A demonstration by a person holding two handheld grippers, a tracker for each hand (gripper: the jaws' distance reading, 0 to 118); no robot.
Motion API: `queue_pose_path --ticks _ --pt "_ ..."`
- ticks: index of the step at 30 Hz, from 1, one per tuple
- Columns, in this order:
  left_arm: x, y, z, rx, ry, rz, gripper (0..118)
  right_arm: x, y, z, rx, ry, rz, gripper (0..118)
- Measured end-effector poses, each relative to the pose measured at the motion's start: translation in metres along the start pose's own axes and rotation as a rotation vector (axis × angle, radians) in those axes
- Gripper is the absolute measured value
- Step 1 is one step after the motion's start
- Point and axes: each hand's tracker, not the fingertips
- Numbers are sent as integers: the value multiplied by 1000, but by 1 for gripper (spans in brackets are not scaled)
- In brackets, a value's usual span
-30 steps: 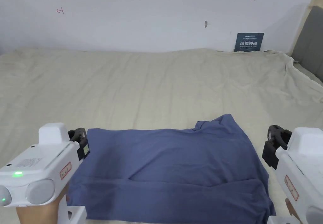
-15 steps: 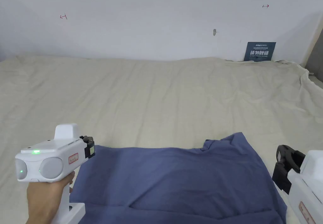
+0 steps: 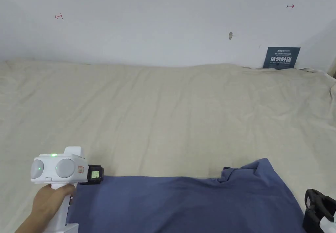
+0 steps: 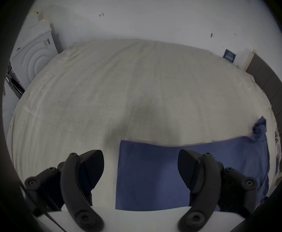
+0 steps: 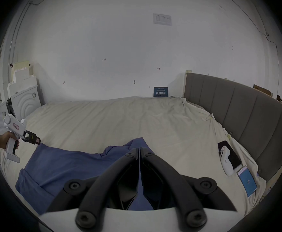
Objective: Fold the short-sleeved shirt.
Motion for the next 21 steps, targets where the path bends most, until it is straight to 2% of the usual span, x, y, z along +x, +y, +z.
queue_pose_path --ticks 1,2,5,7,9,12,15,16,17,18,19,20,21 --pt "1 1 -6 -14 -2 -3 66 0 0 -3 -3 1 -3 1" --pt "-1 1 -17 -25 -4 2 66 0 -1 -7 -7 1 -6 1" --pt "2 -3 -31 -71 -34 29 42 2 -3 -14 -21 2 -6 1" --pt "7 -7 -23 -42 -11 30 34 4 -4 -20 -33 8 -9 1" --pt "8 -7 -21 -31 -69 24 4 8 -3 -29 -49 21 -15 1" --pt "11 -11 -6 25 -71 -23 1 19 6 -57 -95 46 -40 1" --pt "7 -14 21 110 -115 14 0 28 18 -96 -143 68 -71 4" --pt "7 -15 28 116 -141 19 0 27 21 -106 -168 70 -68 9" --pt "6 -16 37 117 -147 12 0 27 25 -121 -196 55 -44 20" --pt "10 -19 51 132 -150 0 0 28 27 -138 -233 59 -39 38" --pt "10 -21 58 142 -151 -11 0 30 28 -153 -273 55 -33 67" --pt "10 -22 65 148 -152 -16 0 29 27 -165 -306 53 -26 79" --pt "8 -23 70 151 -158 -14 0 31 25 -179 -327 42 -34 81"
